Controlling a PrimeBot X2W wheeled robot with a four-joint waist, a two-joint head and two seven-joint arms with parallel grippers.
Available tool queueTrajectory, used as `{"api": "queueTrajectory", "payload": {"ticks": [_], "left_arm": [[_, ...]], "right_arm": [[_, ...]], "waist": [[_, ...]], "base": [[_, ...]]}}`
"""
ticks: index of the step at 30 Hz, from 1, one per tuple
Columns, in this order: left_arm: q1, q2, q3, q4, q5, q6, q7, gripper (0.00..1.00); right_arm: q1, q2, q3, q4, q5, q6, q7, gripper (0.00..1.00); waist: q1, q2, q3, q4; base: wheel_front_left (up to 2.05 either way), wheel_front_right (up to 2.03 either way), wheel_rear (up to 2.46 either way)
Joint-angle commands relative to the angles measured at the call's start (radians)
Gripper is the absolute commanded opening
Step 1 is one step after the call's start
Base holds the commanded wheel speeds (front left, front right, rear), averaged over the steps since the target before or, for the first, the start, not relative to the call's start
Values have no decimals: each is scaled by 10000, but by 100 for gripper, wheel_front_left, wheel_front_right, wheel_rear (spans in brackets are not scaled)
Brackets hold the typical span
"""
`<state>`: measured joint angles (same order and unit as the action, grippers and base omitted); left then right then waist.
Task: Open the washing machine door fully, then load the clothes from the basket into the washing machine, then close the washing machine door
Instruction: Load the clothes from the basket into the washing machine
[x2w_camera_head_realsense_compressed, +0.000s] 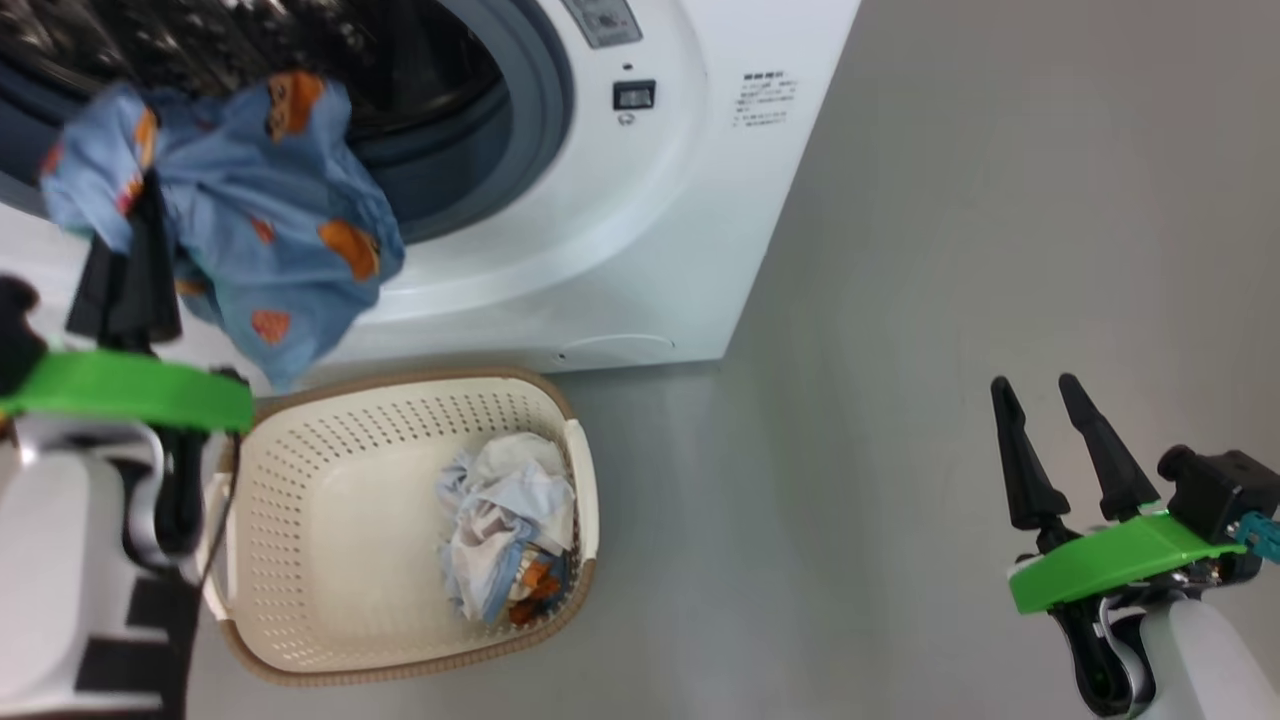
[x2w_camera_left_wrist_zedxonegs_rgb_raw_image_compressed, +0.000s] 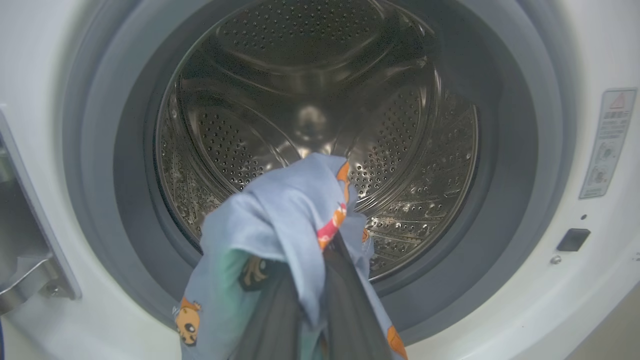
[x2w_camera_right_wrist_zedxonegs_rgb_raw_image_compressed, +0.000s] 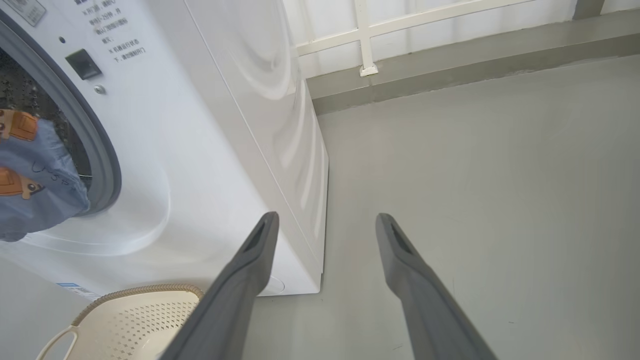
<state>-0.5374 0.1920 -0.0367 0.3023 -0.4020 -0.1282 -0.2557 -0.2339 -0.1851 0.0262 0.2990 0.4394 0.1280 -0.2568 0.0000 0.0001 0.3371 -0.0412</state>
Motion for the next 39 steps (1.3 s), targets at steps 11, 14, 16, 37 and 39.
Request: {"api": "queueTrajectory", "payload": {"ticks": [11,14,16,37,39], "left_arm": [[-3341,934,-496,3279,-284,-25,-61,0],[-4052,1051,-787,4084,-334,-25,-61,0],[-4686,1133,-1058,4783,-463,-25,-61,0],[-6071,1135,213,4463,867,46,-61,100],[-5958,1047,295,4651,936,23,-61,100]], "right_arm": [[-603,230,488,-284,-76,27,-49,100],[-707,288,562,-299,-72,27,-49,100],[-820,356,648,-311,-71,27,-49,100],[-1184,508,881,-355,-56,27,-49,100],[-1186,509,885,-341,-56,27,-49,100]], "waist": [[0,-1,1139,-692],[0,-1,1322,-804],[0,-1,1507,-915],[0,-1,2143,-1199],[0,-1,2130,-1180]], "base": [[0,0,0],[0,0,0],[0,0,0],[0,0,0],[0,0,0]]}}
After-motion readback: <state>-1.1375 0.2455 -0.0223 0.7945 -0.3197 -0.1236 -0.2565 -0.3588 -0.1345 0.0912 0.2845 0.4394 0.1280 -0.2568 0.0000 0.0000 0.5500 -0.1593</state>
